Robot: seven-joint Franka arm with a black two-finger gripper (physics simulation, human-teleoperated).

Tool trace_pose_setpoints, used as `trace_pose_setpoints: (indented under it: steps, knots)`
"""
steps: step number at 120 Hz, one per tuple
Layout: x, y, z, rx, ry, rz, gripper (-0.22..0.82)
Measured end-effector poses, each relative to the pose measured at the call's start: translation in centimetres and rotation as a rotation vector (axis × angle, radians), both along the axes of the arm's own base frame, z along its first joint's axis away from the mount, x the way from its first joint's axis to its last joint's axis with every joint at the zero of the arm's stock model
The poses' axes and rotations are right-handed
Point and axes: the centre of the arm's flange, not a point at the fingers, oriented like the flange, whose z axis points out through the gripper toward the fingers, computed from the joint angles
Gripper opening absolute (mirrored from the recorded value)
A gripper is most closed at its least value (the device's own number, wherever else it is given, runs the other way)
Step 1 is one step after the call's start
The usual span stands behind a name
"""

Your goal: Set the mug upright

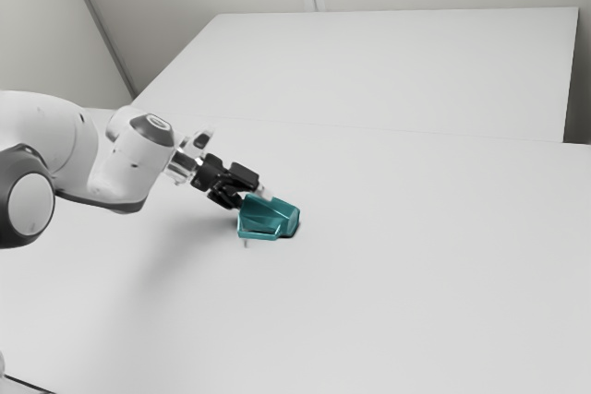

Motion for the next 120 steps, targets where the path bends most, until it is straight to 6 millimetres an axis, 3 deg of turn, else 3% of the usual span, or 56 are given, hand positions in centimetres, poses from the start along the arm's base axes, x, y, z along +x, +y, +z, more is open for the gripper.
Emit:
trace_pose_setpoints:
  steps: [26,50,120]
  knots:
    - [0.5,-0.2,0.6,-0.002,-0.015,0.006,0.25]
    - [0.6,-0.3,0.6,0.001,-0.012,0.009,0.05]
    - [0.9,-0.8,1.3,0.020,-0.015,0.021,-0.14]
